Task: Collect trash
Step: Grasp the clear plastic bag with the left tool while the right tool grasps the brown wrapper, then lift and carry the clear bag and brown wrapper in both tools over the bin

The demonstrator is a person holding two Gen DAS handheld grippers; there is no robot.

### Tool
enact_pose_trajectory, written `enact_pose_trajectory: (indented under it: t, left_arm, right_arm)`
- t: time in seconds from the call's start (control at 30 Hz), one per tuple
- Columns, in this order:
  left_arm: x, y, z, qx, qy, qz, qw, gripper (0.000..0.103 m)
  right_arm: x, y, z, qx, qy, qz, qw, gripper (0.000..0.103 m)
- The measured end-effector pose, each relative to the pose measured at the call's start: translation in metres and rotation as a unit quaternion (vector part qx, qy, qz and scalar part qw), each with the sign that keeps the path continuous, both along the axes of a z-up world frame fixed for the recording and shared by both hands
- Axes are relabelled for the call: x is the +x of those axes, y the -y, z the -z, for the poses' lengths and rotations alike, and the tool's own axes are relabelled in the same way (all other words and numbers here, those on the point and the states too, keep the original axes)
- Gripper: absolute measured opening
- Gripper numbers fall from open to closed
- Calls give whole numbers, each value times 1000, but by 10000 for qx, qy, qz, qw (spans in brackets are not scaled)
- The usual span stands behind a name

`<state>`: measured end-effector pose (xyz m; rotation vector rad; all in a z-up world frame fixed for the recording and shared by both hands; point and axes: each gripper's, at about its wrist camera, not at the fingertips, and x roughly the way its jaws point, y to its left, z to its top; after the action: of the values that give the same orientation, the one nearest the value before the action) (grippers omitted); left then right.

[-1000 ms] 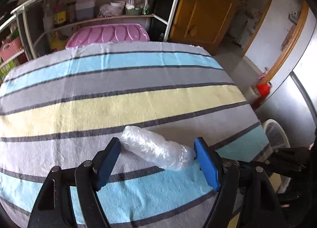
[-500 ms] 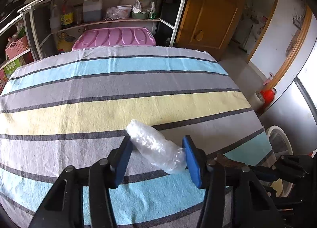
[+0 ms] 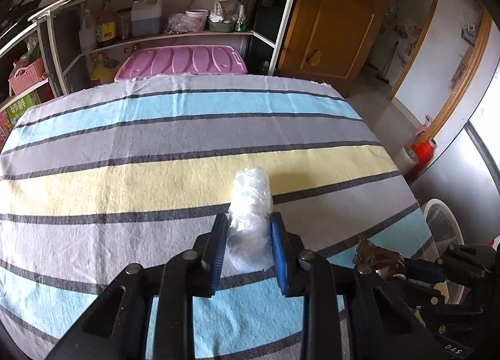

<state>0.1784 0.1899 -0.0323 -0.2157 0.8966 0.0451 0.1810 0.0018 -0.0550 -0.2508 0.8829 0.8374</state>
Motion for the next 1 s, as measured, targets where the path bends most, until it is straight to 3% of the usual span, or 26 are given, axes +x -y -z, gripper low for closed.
enact_pose_trajectory:
  t: [0.13, 0.23, 0.3, 0.37, 0.63, 1.0]
  left_arm:
    - [5, 2, 1, 82, 52, 36, 9999, 38]
    - [8, 3, 1, 155, 77, 15, 9998, 38]
    - [8, 5, 1, 199, 57, 59, 9998, 37]
    - [8, 7, 1, 289, 52, 82, 9995, 27]
    - [-6, 13, -14, 224, 170, 181, 9994, 27]
    - [-39, 57, -50, 261, 541, 555, 9967, 27]
  right_arm:
    - [0, 1, 1, 5, -17, 0, 10000, 17]
    - [0, 1, 2, 0, -20, -4, 10000, 17]
    - [0, 2, 2, 18, -25, 3, 10000, 17]
    - [-1, 1, 2, 29, -21, 16, 10000, 17]
    - [-4, 11, -7, 206, 44, 183, 9996, 17]
    - [-27, 56, -37, 680, 237, 701, 9949, 17]
